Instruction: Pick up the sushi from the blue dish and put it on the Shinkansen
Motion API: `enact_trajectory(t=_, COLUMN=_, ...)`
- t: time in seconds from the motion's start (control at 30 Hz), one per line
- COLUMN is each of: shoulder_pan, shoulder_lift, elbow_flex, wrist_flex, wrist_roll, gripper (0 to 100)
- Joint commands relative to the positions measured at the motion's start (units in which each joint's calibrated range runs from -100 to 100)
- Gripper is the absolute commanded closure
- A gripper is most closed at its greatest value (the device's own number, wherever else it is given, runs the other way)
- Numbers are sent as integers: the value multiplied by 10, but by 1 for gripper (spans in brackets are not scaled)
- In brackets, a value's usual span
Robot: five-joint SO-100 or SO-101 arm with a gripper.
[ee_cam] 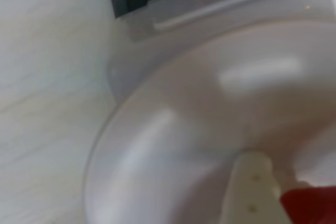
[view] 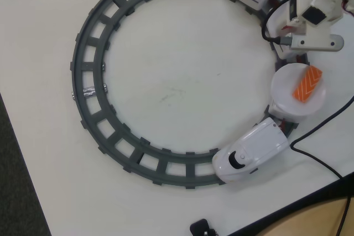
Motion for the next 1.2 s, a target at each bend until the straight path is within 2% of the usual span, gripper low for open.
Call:
enact_trajectory(t=0.0, shoulder_pan=-1, shoulder_lift=-50, elbow_flex=5, wrist_flex=20, wrist_roll=-2, gripper=84)
enact_trajectory(t=0.13, shoulder_pan=-1, shoulder_lift=-164, elbow_flex=44, wrist_flex=34, wrist_roll=-5, gripper=84)
enact_trajectory(t=0.33, shoulder_pan=5, shoulder_lift=-384, elbow_flex=136, wrist_flex=32, wrist_roll=-43, gripper=84)
enact_trajectory(t=0.63, shoulder_pan=20, shoulder_lift=-644, elbow_flex=306, wrist_flex=28, wrist_roll=-46, gripper=85)
enact_trajectory(t=0.73, shoulder_pan=20, shoulder_lift=-649, elbow_flex=351, wrist_flex=-5, wrist_roll=-46, gripper=85)
enact_trajectory(t=0.87, shoulder_pan=0, shoulder_lift=-572, elbow_flex=394, wrist_flex=-63, wrist_roll=-46, gripper=86)
enact_trajectory(t=0.97, shoulder_pan=-11, shoulder_lift=-489, elbow_flex=379, wrist_flex=-64, wrist_roll=-46, gripper=99)
enact_trajectory(t=1.0, shoulder_pan=-11, shoulder_lift=-467, elbow_flex=372, wrist_flex=-64, wrist_roll=-46, gripper=100)
enact_trajectory(t=1.17, shoulder_pan=-24, shoulder_lift=-432, elbow_flex=343, wrist_flex=-43, wrist_roll=-46, gripper=98)
